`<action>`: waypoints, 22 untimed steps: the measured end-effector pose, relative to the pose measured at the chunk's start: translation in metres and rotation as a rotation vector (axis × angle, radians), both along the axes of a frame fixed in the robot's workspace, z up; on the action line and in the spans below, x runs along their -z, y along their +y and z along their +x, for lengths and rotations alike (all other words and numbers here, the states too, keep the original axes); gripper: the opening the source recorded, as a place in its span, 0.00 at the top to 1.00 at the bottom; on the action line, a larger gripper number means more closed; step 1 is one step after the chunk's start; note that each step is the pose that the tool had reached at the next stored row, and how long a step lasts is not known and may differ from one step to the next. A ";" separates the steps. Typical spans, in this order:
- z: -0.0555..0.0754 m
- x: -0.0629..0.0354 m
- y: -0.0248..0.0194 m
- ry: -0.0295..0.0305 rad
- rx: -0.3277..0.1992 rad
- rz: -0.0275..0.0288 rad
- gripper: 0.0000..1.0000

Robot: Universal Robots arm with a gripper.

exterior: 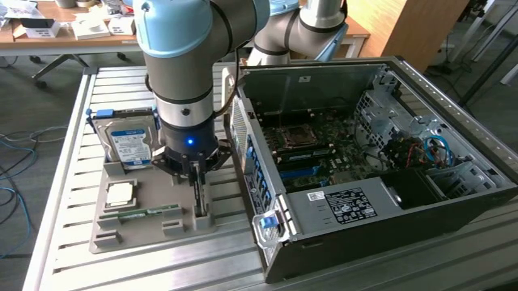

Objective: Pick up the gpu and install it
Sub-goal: 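Pick up the gpu and move the gpu toward the slot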

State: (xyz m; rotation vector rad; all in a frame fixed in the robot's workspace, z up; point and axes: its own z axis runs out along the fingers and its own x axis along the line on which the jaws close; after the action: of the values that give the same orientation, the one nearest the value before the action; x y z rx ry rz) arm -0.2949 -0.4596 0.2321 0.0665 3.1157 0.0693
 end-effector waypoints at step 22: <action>0.000 -0.0744 0.0000 0.0000 0.000 -0.0001 0.74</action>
State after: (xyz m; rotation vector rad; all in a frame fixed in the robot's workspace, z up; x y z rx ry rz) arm -0.2949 -0.4596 0.3065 0.0665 3.1158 0.0692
